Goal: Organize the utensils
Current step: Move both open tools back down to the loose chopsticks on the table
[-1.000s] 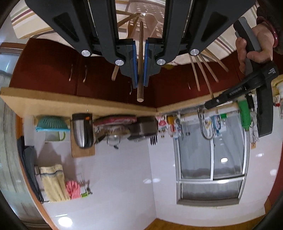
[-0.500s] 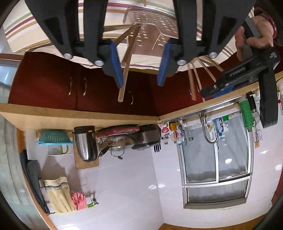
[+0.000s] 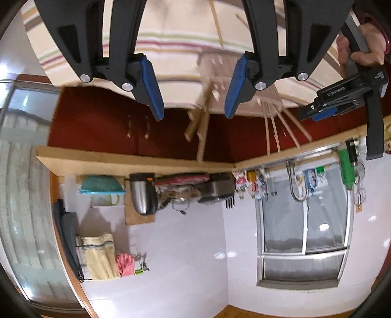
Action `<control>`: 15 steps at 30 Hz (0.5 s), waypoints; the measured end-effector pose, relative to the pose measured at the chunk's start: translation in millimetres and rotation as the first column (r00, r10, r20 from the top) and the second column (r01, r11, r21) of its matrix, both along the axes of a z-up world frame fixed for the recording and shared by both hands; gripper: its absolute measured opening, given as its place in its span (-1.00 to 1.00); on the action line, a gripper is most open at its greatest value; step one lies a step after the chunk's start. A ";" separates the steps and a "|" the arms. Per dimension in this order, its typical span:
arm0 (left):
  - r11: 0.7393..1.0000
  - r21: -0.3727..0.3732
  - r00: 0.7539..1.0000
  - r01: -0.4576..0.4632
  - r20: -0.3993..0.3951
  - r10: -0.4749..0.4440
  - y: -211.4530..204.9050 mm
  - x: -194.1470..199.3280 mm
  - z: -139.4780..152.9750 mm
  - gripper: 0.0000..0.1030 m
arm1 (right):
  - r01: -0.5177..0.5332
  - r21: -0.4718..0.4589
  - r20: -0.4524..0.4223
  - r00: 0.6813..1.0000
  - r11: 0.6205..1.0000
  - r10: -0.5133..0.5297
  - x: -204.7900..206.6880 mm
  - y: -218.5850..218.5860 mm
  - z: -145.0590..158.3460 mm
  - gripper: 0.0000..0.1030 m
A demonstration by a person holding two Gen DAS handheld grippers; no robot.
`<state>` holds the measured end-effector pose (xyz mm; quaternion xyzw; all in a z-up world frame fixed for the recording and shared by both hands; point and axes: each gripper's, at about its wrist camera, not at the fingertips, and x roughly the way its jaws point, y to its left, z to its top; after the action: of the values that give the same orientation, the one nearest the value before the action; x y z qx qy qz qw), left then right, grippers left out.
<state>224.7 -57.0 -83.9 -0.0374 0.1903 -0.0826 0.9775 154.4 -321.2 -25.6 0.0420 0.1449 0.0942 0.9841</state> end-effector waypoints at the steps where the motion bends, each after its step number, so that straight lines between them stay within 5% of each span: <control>1: 1.000 0.000 1.000 -0.001 -0.014 0.001 -1.9 -2.5 -6.4 0.19 | 0.007 -0.010 -0.017 1.000 1.000 -0.007 -5.6 -3.3 -7.9 0.00; 15: 0.998 0.067 0.971 0.002 -0.239 0.014 -47.9 -14.0 -98.0 0.19 | 0.065 -0.081 -0.161 0.984 0.995 -0.078 -47.0 -44.5 -84.6 0.00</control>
<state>210.7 -104.9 -181.9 -0.0150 0.3095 -0.0680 0.9483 107.4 -365.7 -110.2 0.0175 0.2274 0.0494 0.9724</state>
